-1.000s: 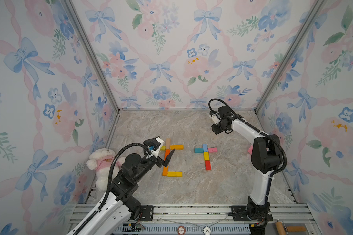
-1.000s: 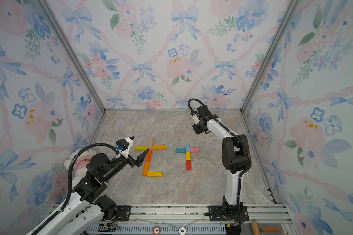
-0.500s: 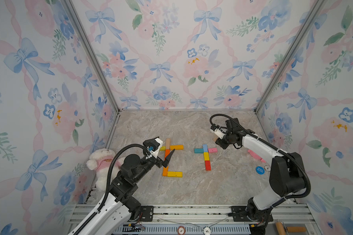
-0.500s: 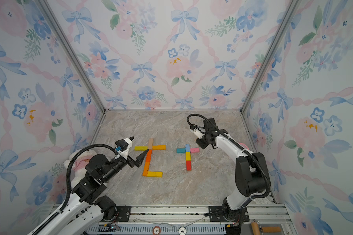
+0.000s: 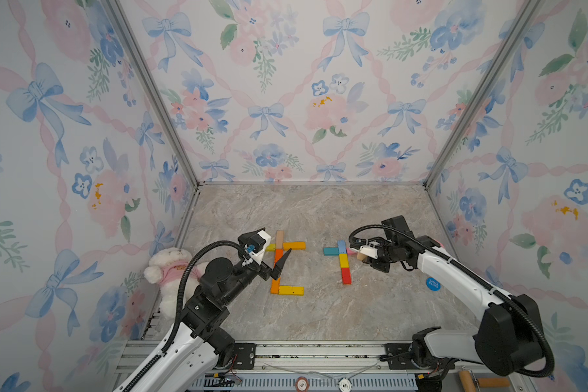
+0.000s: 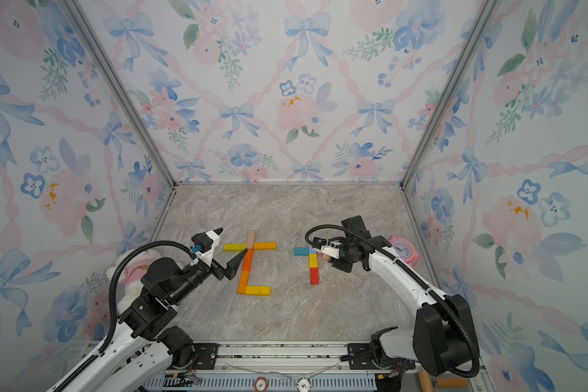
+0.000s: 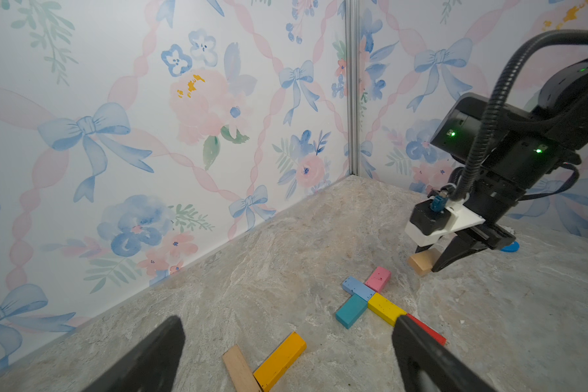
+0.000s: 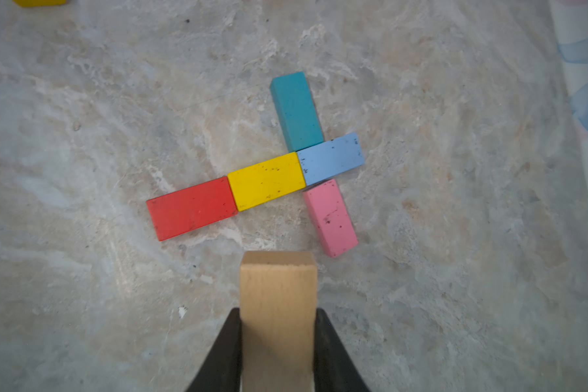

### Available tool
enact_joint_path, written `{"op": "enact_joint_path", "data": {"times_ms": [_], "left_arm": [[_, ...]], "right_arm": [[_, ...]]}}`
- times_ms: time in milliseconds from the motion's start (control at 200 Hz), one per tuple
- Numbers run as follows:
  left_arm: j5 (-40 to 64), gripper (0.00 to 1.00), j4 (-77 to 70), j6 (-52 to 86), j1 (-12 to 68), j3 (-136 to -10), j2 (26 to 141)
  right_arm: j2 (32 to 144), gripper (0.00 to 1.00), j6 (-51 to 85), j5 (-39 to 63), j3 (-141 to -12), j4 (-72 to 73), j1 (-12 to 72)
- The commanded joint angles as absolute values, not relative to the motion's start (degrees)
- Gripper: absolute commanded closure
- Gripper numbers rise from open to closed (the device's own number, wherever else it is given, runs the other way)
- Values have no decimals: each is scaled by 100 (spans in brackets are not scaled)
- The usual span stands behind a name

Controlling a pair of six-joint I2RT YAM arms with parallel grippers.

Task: Assemble the letter t with building blocks
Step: Assemble the building block at the center of the board.

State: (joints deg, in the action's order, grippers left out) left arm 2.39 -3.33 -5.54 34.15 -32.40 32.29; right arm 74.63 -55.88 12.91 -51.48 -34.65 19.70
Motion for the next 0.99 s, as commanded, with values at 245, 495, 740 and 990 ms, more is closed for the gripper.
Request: {"op": "enact_joint_path", "data": {"times_ms": [245,495,740,990], "left_arm": [[320,2,-488,-492,3469,-3208,3164],[257,2,-491,-498,3483,-3199,3162],[224,2,-479,-513,3492,-3194,3169],[195,2,-468,-535,3492,-3200,3176]], "right_arm": [[7018,97,-6844,1016,-4659,-4215,2289],[7417,97,-6983,982,-4723,-4062,2329],[7898,98,-7018,993,-4859,-3940,2389],[8236,98,-7030,1041,-4842,-3710,2425]]}}
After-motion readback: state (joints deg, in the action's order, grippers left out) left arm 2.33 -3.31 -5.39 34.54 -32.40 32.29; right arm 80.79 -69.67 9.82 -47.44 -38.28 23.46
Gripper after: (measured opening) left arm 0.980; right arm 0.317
